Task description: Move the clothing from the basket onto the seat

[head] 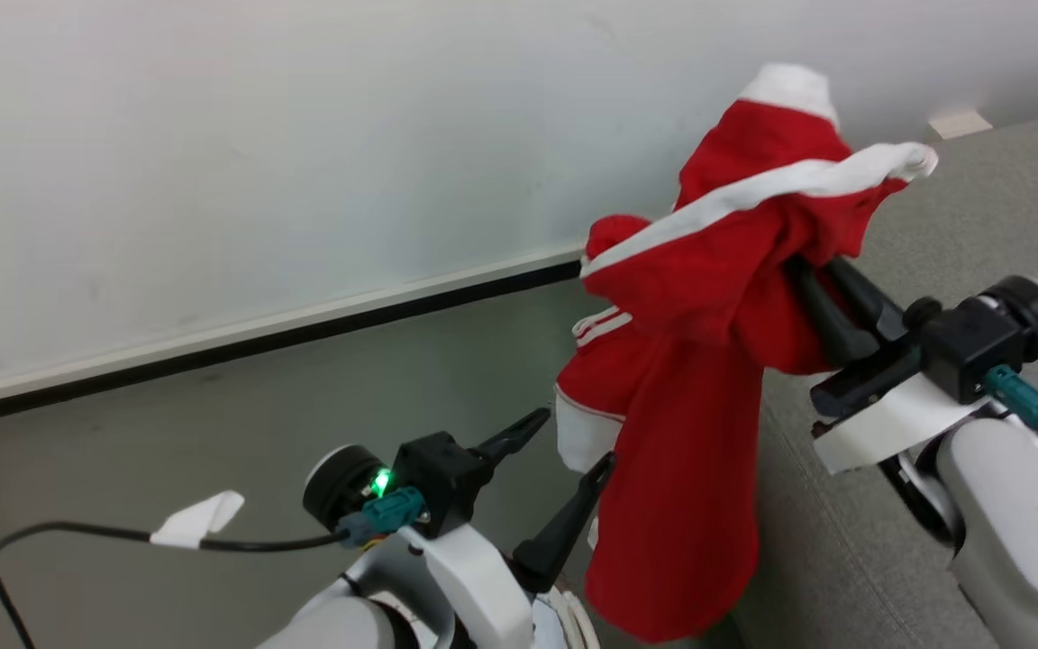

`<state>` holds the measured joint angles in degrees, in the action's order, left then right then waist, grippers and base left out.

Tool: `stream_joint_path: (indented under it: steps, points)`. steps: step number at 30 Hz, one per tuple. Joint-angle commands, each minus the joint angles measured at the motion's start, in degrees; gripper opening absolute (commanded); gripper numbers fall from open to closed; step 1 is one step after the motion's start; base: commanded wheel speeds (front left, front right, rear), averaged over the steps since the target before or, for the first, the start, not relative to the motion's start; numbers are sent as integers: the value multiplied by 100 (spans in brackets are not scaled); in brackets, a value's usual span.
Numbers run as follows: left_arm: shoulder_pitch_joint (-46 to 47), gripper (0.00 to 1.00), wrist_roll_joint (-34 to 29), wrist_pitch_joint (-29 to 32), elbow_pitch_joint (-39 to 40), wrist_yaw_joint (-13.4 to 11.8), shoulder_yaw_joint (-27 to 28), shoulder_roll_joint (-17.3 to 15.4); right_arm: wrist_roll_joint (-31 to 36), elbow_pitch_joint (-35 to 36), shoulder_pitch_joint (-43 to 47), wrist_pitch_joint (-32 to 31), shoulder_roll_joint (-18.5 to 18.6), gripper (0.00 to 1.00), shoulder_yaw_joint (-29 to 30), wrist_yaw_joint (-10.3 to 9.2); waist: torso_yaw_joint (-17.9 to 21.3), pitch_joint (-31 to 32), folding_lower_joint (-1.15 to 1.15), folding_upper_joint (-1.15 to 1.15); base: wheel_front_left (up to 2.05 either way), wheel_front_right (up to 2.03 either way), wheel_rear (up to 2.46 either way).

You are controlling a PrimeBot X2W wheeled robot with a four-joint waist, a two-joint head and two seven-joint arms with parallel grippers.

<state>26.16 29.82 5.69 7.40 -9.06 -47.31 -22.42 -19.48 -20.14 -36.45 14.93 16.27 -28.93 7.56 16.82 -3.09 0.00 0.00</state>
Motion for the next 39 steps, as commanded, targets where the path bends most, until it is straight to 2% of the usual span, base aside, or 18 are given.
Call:
stream_joint_path:
  steps: [1, 8, 14, 22, 25, 28, 32, 33, 39]
  points:
    - [135, 100, -49, 23, 44, 32, -6, 8, -21, 29, -180, -11, 53, 0, 101, -13, 166, -297, 0, 0, 0, 0, 0]
    - [783, 100, -250, 194, 207, 205, 8, 40, 81, 111, -920, -216, 263, 0, 806, -13, 99, -1255, 0, 0, 0, 0, 0]
    - [1399, 100, -367, 326, 316, 417, 23, 45, 138, 93, -1879, -544, 555, 0, 1825, -13, -184, -2296, 0, 0, 0, 0, 0]
    - [1925, 100, -508, 373, 336, 599, 78, 18, 655, -525, -2912, -923, 1116, 0, 3195, -14, -569, -3295, 0, 0, 0, 0, 0]
    - [2013, 100, -545, 377, 344, 577, 81, 50, 1131, -954, -3028, -1032, 1387, 0, 3572, -14, -664, -3548, 0, 0, 0, 0, 0]
    - [2008, 100, -560, 401, 347, 568, 30, 78, 1588, -1406, -2956, -1089, 1352, 0, 4078, -14, -729, -3738, 0, 0, 0, 0, 0]
    - [1916, 100, -607, 433, 334, 519, -21, 18, 2091, -1971, -2643, -976, 1083, 0, 4796, -14, -759, -3929, 0, 0, 0, 0, 0]
    - [1916, 100, -607, 433, 334, 519, -21, 18, 2091, -1971, -2643, -976, 1083, 0, 4796, -14, -759, -3929, 0, 0, 0, 0, 0]
    - [1650, 100, -545, 420, 333, 388, -58, -62, 2704, -2596, -2270, -851, 555, 0, 5466, -14, -733, -4017, 0, 0, 0, 0, 0]
